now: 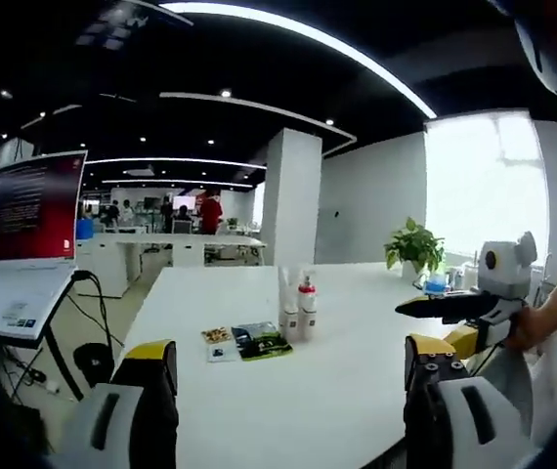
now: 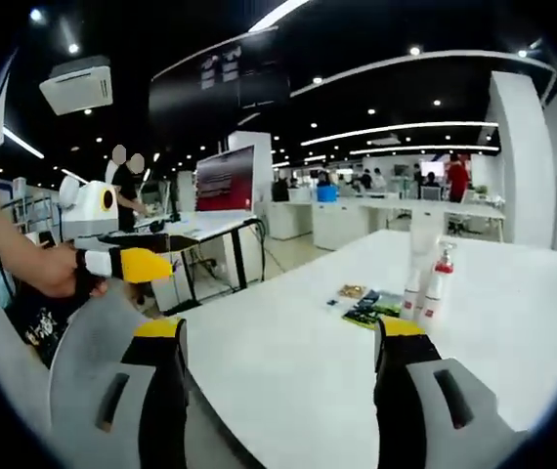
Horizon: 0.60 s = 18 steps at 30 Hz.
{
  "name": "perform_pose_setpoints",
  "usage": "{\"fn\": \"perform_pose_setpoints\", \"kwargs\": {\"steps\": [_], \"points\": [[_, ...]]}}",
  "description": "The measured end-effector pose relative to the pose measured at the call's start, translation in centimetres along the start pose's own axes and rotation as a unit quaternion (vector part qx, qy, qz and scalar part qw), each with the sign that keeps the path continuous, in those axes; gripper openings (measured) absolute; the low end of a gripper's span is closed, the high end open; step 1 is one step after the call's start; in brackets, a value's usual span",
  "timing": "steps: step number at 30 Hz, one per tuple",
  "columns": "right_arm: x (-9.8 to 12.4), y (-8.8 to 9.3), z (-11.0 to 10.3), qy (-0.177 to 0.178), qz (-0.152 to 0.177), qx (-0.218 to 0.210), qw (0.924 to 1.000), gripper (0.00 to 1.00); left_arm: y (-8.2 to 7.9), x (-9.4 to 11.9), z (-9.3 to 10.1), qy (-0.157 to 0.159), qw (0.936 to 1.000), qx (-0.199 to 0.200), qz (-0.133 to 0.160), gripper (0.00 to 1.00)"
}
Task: Arrange the skincare products in the storage area until every visible bottle or jar stands upright without overlapping.
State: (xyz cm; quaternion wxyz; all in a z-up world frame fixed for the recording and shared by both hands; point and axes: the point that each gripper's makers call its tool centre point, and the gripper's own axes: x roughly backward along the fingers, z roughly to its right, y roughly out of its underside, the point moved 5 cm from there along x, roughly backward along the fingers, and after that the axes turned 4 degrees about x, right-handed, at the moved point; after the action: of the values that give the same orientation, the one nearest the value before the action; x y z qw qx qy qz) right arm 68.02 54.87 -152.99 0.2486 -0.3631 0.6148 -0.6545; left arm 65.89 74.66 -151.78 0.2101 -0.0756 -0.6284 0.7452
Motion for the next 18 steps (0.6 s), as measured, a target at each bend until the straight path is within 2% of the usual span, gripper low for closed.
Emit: {"fn": "perform_pose_setpoints", "kwargs": {"steps": [4, 10, 16, 18], "points": [[0.0, -0.5, -0.5, -0.021, 0.023, -0.03, 0.9991, 0.85, 0.3, -0.1, -0.4, -0.019, 0.9995, -0.024, -0.005, 1.0], [0.0, -1.2, -0.8, -0.039, 0.054, -0.061, 0.9959, 0.91, 0.0, -0.1, -0.7, -0.025, 0.9987, -0.041, 0.015, 1.0], [0.3, -1.7, -0.4, -0.034, 0.076, -0.081, 0.9933, 0.91, -0.4, -0.2, 0.7, -0.009, 0.9974, -0.041, 0.059, 1.0], [0.3, -1.6, -0.3, -0.03, 0.076, -0.081, 0.9934, 0.91, -0.2, -0.4, 0.6, -0.01, 0.9971, -0.038, 0.065, 1.0]]}}
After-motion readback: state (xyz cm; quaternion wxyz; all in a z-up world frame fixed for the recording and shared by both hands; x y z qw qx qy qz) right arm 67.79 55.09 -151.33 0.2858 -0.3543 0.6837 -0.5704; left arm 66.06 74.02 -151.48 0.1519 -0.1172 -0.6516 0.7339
